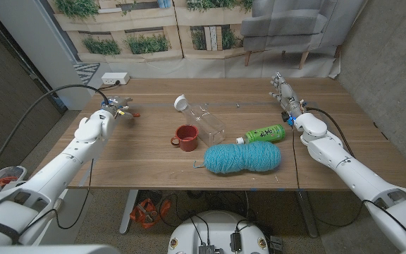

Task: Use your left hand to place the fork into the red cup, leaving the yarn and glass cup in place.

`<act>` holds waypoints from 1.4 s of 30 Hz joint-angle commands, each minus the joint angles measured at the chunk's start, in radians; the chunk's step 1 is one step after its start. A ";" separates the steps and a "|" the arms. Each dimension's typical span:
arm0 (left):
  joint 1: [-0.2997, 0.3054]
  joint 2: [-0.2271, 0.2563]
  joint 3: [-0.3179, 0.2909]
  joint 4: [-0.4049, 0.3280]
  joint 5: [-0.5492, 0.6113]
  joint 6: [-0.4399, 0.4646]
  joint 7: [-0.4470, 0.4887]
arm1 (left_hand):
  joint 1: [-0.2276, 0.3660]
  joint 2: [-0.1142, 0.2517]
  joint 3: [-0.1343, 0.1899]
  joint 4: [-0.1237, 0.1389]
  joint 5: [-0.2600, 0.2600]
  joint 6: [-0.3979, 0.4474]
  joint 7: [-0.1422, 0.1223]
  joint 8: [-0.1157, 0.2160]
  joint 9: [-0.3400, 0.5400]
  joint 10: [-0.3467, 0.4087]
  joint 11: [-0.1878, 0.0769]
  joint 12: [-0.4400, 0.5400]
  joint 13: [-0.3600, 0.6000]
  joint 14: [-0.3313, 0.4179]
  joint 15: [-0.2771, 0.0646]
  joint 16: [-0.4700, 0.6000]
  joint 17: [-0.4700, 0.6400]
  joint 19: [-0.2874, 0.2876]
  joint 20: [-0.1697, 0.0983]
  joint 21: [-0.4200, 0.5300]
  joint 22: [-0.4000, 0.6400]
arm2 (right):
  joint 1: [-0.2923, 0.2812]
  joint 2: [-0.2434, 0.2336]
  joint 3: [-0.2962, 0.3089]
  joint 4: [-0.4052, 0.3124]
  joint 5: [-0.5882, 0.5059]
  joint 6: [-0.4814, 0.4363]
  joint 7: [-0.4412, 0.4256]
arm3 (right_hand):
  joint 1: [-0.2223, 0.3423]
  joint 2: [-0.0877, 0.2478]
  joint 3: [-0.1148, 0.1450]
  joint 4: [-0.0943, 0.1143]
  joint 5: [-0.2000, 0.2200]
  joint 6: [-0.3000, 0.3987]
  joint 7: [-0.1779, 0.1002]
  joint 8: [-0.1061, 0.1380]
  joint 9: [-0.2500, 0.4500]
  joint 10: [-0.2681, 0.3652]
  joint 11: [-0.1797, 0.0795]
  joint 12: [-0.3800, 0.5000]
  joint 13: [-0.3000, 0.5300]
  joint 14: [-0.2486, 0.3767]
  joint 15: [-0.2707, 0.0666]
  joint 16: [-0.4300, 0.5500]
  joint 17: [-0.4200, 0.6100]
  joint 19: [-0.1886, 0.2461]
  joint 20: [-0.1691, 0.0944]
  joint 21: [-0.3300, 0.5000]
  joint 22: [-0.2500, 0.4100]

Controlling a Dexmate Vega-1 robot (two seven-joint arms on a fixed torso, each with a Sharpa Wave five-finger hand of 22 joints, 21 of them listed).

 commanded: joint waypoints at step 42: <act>-0.022 -0.040 0.012 0.056 -0.002 -0.033 -0.029 | 0.161 0.102 0.032 -0.002 0.009 0.033 0.017 -0.013 0.003 0.238 -0.043 -0.002 -0.034 0.109 -0.043 0.006 -0.003 0.030 0.021 0.008 0.000 | 0.023 0.004 -0.010 0.014 -0.008 -0.012 0.009 | 0.000 0.006 0.003 -0.009 0.001 0.008 0.000 0.004 0.005 0.010 0.002 0.001 0.002 0.003 -0.010 0.002 0.004 0.002 0.001 0.004 0.002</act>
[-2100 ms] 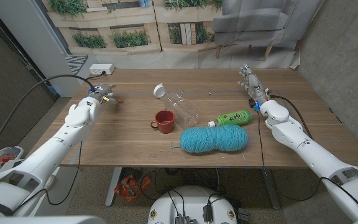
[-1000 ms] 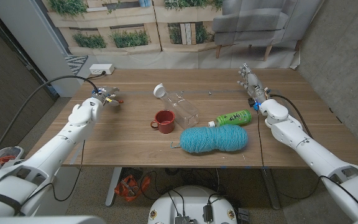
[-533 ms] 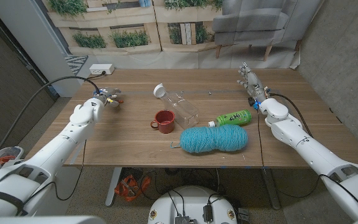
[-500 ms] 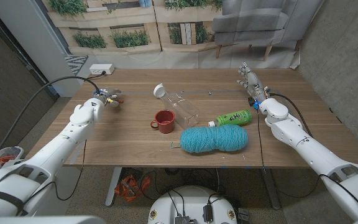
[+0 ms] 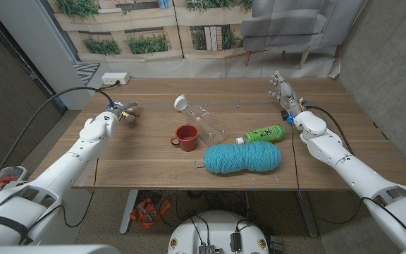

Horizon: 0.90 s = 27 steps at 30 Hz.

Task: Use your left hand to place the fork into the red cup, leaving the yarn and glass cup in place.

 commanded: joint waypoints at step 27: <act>0.032 -0.007 -0.016 -0.010 -0.011 -0.009 0.086 | 0.069 0.034 0.036 0.019 -0.003 0.058 0.012 0.017 0.005 0.182 -0.038 0.057 0.051 0.113 -0.081 0.030 0.013 0.032 0.012 0.008 0.001 | 0.003 0.008 -0.003 0.013 0.000 0.002 0.001 | 0.001 0.006 0.000 -0.008 0.001 0.007 0.001 0.004 0.005 0.011 0.001 0.001 0.002 0.003 -0.012 0.002 0.004 0.001 0.002 0.004 0.002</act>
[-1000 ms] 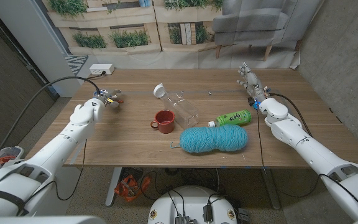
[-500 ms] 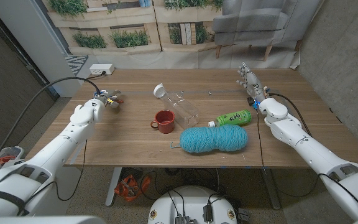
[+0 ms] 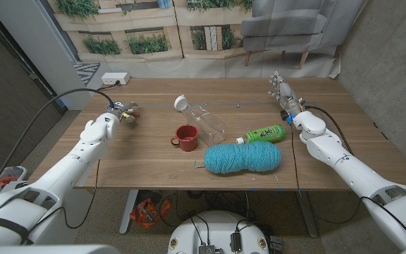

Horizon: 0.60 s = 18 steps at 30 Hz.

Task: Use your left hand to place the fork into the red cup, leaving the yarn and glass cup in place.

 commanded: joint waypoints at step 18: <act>0.020 -0.008 -0.020 0.015 -0.025 -0.033 0.122 | 0.018 0.026 0.023 0.038 -0.002 0.005 0.000 -0.004 0.006 0.090 -0.066 0.032 0.076 0.071 -0.113 0.046 0.041 0.018 0.004 0.008 0.001 | -0.001 0.002 -0.002 0.002 0.001 0.000 0.001 | 0.001 0.005 0.004 -0.005 0.000 0.008 0.000 0.004 0.005 0.012 -0.001 0.001 0.002 0.003 -0.012 0.002 0.004 0.001 0.002 0.004 0.002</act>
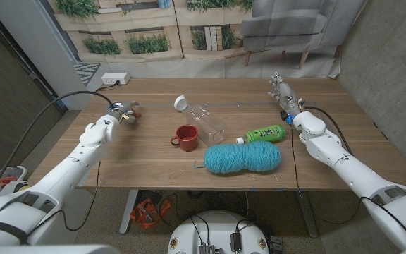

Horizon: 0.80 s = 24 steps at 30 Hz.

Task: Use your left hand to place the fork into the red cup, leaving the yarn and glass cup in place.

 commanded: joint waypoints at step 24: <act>0.057 0.011 -0.054 -0.069 -0.062 -0.035 0.141 | 0.034 -0.022 -0.008 -0.015 0.007 0.065 -0.009 0.011 0.002 0.071 -0.016 0.060 0.053 0.040 -0.132 0.025 0.018 0.037 -0.015 0.014 0.002 | -0.004 -0.007 0.004 -0.017 0.000 0.003 0.000 | 0.003 0.007 0.006 -0.007 0.001 0.007 -0.001 0.004 0.005 0.012 -0.001 0.000 0.002 0.002 -0.011 0.002 0.004 0.001 0.001 0.004 0.002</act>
